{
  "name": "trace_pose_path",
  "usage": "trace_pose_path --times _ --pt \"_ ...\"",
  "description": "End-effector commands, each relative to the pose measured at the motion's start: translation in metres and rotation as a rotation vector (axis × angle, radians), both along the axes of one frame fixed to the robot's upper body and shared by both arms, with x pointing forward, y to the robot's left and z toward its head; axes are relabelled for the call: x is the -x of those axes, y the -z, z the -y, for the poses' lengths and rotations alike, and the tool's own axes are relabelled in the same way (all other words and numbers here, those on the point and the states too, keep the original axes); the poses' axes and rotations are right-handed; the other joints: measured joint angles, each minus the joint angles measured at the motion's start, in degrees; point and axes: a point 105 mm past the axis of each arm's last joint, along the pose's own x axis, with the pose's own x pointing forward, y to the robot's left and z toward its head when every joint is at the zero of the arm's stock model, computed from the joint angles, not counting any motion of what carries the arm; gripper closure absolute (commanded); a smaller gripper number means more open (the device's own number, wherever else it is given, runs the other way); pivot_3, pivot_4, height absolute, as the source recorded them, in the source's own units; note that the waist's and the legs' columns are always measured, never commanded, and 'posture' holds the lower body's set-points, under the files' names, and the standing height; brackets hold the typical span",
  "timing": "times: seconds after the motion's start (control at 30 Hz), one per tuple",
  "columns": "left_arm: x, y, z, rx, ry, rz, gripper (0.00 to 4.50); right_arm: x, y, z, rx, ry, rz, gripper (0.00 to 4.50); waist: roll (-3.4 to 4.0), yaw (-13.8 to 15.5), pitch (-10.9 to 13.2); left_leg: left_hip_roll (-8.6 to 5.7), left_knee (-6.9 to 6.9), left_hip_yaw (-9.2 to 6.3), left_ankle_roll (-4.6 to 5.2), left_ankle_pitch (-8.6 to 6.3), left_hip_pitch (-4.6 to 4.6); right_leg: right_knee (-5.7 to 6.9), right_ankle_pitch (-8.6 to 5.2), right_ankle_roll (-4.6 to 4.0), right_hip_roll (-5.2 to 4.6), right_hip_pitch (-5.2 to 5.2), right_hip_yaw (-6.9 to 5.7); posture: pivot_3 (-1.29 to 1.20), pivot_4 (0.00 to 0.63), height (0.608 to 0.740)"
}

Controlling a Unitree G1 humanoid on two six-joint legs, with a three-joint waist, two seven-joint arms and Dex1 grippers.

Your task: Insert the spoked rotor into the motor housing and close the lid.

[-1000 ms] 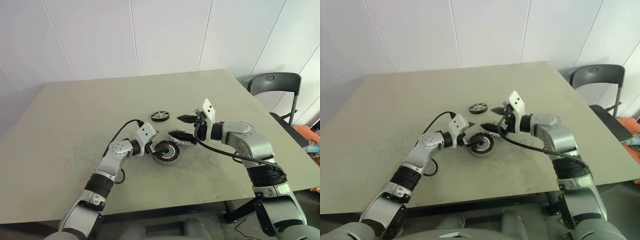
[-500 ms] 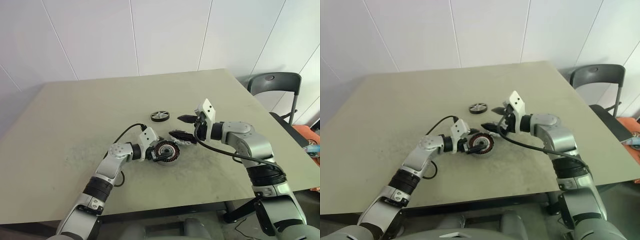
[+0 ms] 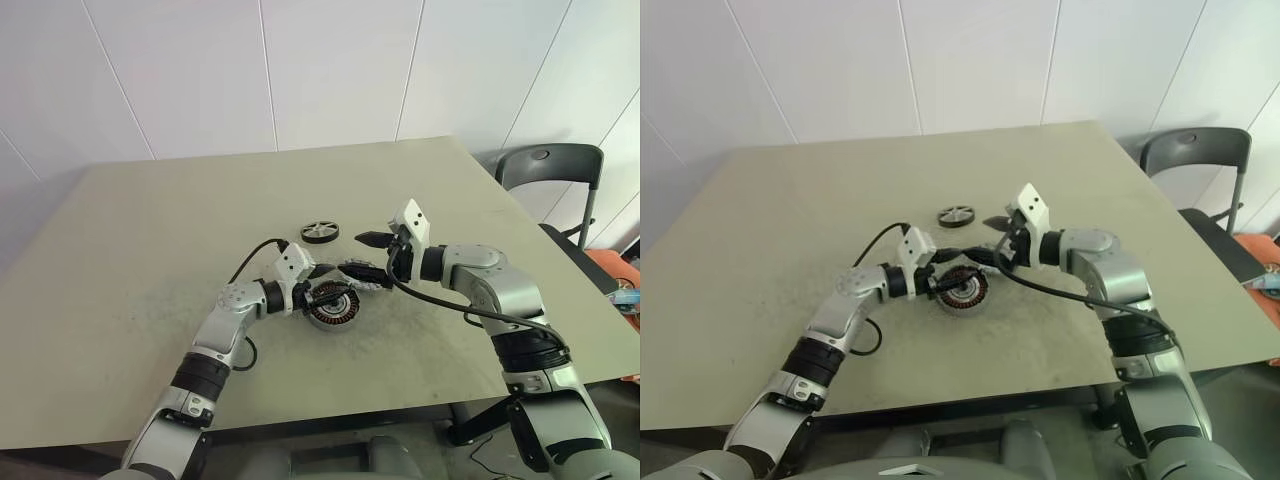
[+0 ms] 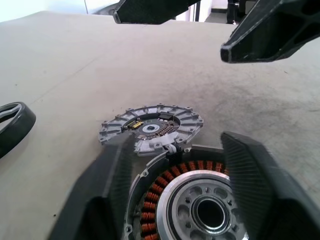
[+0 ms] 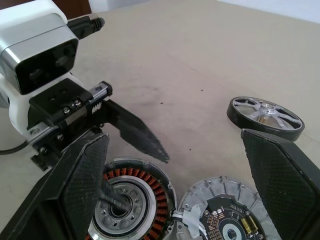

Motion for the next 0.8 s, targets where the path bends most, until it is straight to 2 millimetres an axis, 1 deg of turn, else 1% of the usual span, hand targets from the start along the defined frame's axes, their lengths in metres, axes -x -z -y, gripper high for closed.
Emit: trace_pose_path --times 0.03,0.17,0.27,0.37,0.47,0.57,0.8 --pt "-0.002 -0.008 -0.009 -0.003 -0.009 0.027 3.06 -0.001 -0.013 -0.005 -0.011 -0.021 0.053 0.00 0.00 0.04 0.00 0.00 0.01 0.00 0.00 0.00 0.00 0.00 0.00 0.00 0.00 0.01 0.00 0.00 0.000 0.740" --pt "-0.001 -0.006 -0.010 0.003 -0.015 0.015 4.43 -0.001 -0.014 -0.005 -0.012 -0.020 0.055 0.00 0.00 0.06 0.00 0.00 0.02 0.00 0.00 0.00 0.00 0.00 0.00 0.00 0.00 0.02 0.00 0.00 0.000 0.740" --pt "0.000 -0.002 -0.004 0.023 -0.014 -0.023 4.47 -0.001 -0.017 -0.006 -0.029 -0.023 0.061 0.00 0.00 0.09 0.00 0.00 0.01 0.00 0.00 0.00 -0.01 -0.01 0.00 0.00 0.00 0.01 0.00 0.00 0.000 0.740" --pt "0.006 0.002 0.008 0.028 0.025 -0.051 4.47 0.000 -0.022 -0.008 -0.045 -0.027 0.070 0.00 0.00 0.08 0.00 0.00 0.01 0.00 0.00 0.00 -0.01 -0.01 0.00 0.00 0.00 0.02 0.00 0.00 0.000 0.740" --pt "0.007 0.007 0.013 -0.014 0.037 -0.075 4.47 0.000 -0.025 -0.007 -0.053 -0.024 0.073 0.00 0.00 0.01 0.00 0.00 0.02 0.00 0.00 0.00 -0.01 -0.01 0.00 0.00 0.00 0.02 0.00 0.00 0.000 0.740" --pt "0.008 0.020 0.011 -0.122 0.041 -0.084 4.47 0.000 -0.026 -0.006 -0.054 -0.015 0.074 0.00 0.00 -0.10 0.00 0.00 0.02 0.00 0.00 0.00 0.01 0.01 0.00 0.00 0.01 0.01 0.00 0.00 0.000 0.740" --pt "0.002 0.027 0.005 -0.192 0.002 -0.089 4.47 0.000 -0.025 -0.005 -0.056 -0.007 0.076 0.00 0.00 -0.15 0.00 0.00 0.02 0.00 0.00 0.00 0.05 0.01 -0.01 0.00 0.01 0.05 0.00 0.00 0.000 0.740"
